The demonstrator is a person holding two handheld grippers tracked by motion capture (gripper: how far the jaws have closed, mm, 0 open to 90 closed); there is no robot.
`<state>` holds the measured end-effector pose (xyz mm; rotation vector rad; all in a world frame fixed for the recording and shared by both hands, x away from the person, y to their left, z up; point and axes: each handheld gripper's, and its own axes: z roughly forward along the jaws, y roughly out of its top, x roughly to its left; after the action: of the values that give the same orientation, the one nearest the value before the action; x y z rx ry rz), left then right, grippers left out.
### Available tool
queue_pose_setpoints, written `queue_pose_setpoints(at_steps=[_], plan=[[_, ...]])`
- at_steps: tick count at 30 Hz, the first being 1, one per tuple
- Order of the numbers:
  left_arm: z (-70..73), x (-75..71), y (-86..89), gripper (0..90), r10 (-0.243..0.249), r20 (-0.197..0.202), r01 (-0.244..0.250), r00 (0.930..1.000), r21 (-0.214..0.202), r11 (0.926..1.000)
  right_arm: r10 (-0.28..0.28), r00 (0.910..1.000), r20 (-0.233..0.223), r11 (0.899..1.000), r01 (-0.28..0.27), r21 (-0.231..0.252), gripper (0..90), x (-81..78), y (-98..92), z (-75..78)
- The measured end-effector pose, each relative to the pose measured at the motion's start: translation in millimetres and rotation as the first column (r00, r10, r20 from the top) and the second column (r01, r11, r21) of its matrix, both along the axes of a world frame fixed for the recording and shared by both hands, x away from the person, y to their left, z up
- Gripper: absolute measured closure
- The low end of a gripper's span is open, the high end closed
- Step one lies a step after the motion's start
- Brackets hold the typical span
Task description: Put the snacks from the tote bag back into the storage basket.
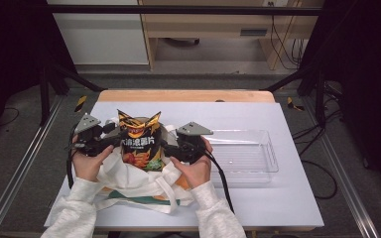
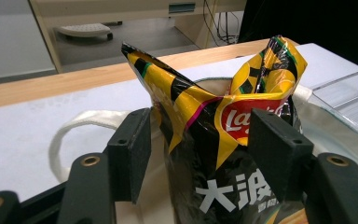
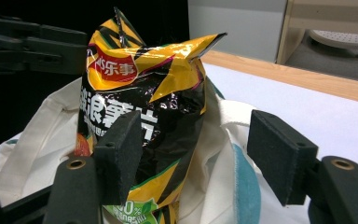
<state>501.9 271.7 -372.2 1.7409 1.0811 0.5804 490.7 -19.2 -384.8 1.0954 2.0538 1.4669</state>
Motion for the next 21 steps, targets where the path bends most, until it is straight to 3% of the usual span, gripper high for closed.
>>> queue_pose_setpoints(at_steps=[1, 4, 7, 10, 19, 21], plan=[[-2.1, 2.5, -0.2, 41.1, -0.007, -0.007, 0.007, 1.0000, -0.020, 0.9998, 0.000, 1.0000, 0.000, 1.000, 0.000, -0.004, 35.9, 0.3, 0.5, -0.5], [-4.2, 3.9, -2.2, 43.8, -0.016, -0.010, 0.015, 0.9998, -0.015, 0.9998, 0.000, 1.0000, -0.003, 1.000, 0.000, -0.007, 35.9, 0.9, 0.9, -1.3], [-7.2, 4.4, -3.6, 54.0, -0.034, -0.020, 0.033, 0.9992, -0.030, 0.9990, 0.000, 1.0000, -0.004, 1.000, 0.000, -0.001, 35.9, 2.5, 1.1, -2.1], [-8.7, 4.2, -5.8, 62.3, -0.023, -0.036, 0.023, 0.9991, -0.007, 0.9997, 0.004, 1.0000, -0.001, 1.000, -0.004, -0.001, 36.0, 2.3, 3.0, -2.2], [-8.6, -1.3, -5.3, 87.9, -0.036, -0.058, 0.036, 0.9977, 0.006, 0.9993, 0.021, 0.9998, 0.004, 1.000, -0.021, 0.011, 35.7, 1.9, 10.5, -4.3], [-9.7, -3.1, -5.8, 89.4, -0.041, -0.055, 0.041, 0.9977, 0.009, 0.9991, 0.025, 0.9997, 0.005, 1.000, -0.025, 0.013, 35.5, 1.7, 12.1, -4.3]])
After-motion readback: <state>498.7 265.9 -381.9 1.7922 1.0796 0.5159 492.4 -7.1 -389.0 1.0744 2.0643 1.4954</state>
